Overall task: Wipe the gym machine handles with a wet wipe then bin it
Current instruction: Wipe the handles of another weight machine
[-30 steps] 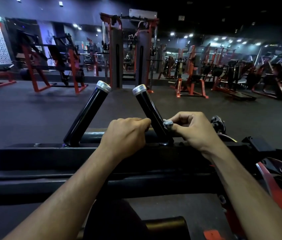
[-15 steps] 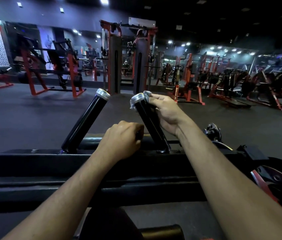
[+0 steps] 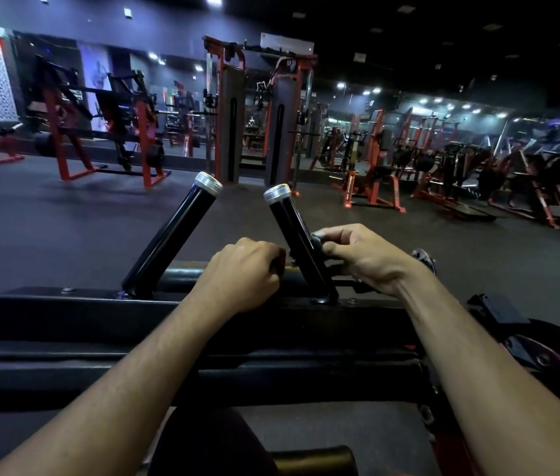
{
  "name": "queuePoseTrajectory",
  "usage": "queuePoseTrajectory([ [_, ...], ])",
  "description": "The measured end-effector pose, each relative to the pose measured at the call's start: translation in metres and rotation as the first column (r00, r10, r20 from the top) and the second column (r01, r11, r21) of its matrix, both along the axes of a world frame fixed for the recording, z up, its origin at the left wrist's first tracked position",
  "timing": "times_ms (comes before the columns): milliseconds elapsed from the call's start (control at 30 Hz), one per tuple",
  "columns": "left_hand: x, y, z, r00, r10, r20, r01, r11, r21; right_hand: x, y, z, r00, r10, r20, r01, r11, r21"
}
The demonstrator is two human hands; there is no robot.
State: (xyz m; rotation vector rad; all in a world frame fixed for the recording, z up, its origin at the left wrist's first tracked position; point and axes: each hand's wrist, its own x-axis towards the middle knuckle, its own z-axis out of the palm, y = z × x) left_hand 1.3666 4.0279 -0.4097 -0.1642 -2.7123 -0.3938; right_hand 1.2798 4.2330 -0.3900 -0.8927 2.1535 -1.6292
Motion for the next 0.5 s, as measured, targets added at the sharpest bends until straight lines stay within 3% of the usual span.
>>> queuePoseTrajectory([
  [333,0.002,0.001,0.002,1.0,0.021,-0.008,-0.02,1.0,0.009,0.022,0.031,-0.015,0.963,-0.023,-0.267,0.132,0.907,0.399],
  [400,0.002,0.0,0.001,1.0,0.013,-0.011,-0.013,1.0,0.025,0.027,0.022,-0.014,0.945,-0.101,-0.311,0.206,0.922,0.326],
  [500,0.002,-0.002,0.001,0.999,0.026,-0.035,-0.024,0.998,0.064,0.034,-0.005,0.001,0.94,-0.278,-0.197,0.289,0.957,0.029],
])
